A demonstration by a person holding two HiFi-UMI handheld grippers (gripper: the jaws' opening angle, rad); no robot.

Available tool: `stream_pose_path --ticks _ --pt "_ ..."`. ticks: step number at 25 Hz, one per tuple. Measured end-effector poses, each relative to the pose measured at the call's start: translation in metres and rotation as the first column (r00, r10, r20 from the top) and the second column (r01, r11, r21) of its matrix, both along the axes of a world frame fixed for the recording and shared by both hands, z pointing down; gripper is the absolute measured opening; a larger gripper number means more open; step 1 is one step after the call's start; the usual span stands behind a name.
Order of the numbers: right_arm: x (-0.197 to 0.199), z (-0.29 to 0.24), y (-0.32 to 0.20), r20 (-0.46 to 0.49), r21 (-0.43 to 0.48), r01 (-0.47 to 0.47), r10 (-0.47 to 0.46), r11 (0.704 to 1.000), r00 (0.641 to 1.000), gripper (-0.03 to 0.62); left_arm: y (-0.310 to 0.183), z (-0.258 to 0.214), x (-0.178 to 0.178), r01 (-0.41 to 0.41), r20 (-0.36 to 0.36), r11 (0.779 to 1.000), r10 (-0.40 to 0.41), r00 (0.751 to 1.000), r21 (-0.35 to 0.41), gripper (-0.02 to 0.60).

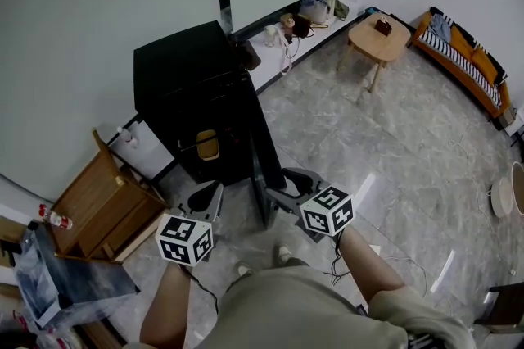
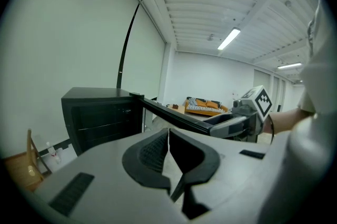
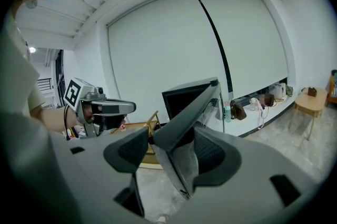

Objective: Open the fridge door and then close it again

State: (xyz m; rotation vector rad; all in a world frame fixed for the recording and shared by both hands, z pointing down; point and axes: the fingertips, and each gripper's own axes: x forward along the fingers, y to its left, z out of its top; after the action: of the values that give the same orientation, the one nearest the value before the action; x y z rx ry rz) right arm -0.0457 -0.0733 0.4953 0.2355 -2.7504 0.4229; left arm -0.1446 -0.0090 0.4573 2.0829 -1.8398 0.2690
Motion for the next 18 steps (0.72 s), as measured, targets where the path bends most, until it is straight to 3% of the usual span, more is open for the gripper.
stream_pose_path --ticks 18 --pt "-0.049 -0.002 0.033 0.004 -0.01 0.101 -0.1 0.995 0.995 0.236 0.028 0.001 -0.034 0.091 0.0 0.996 -0.091 0.996 0.0 0.011"
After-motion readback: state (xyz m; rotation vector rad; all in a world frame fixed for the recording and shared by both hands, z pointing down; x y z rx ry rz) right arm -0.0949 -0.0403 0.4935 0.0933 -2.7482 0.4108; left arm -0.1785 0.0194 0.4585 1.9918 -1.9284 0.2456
